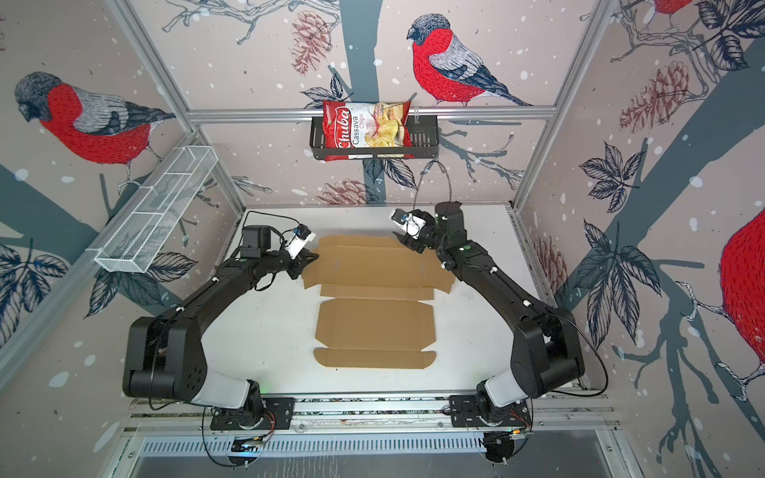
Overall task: Assemble paper box
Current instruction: First fold the bottom flaps of a flat cardboard box at the center of the table.
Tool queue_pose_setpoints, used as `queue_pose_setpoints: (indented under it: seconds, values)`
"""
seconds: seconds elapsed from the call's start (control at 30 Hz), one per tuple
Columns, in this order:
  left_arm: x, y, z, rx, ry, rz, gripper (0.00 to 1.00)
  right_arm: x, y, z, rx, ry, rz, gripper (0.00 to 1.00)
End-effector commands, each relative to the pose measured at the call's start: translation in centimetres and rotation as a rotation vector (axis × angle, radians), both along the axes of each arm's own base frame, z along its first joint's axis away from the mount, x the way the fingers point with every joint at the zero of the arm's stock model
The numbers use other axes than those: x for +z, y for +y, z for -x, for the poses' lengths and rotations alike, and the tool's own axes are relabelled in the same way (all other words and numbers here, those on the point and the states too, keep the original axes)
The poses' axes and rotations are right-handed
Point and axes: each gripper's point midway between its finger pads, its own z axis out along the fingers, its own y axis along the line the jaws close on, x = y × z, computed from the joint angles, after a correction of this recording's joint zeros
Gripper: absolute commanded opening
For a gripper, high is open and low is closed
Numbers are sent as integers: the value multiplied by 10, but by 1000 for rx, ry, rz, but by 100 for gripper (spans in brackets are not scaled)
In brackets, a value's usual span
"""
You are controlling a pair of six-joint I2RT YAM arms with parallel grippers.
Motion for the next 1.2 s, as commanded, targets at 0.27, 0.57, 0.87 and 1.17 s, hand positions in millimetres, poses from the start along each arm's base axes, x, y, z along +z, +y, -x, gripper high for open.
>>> queue_pose_setpoints:
  seconds: [0.27,0.57,0.87,1.17]
  values:
    - [0,-7,-13,-32,-97,-48,4,-63,37,1,1,66,370,55]
    - [-13,-3,-26,37,-54,-38,7,-61,46,19,-38,-105,439,22]
    - [-16,4,-37,169,-3,41,40,-58,40,15,-127,-321,463,5]
    - [34,45,-41,426,-87,136,74,-48,32,6,-168,-501,474,6]
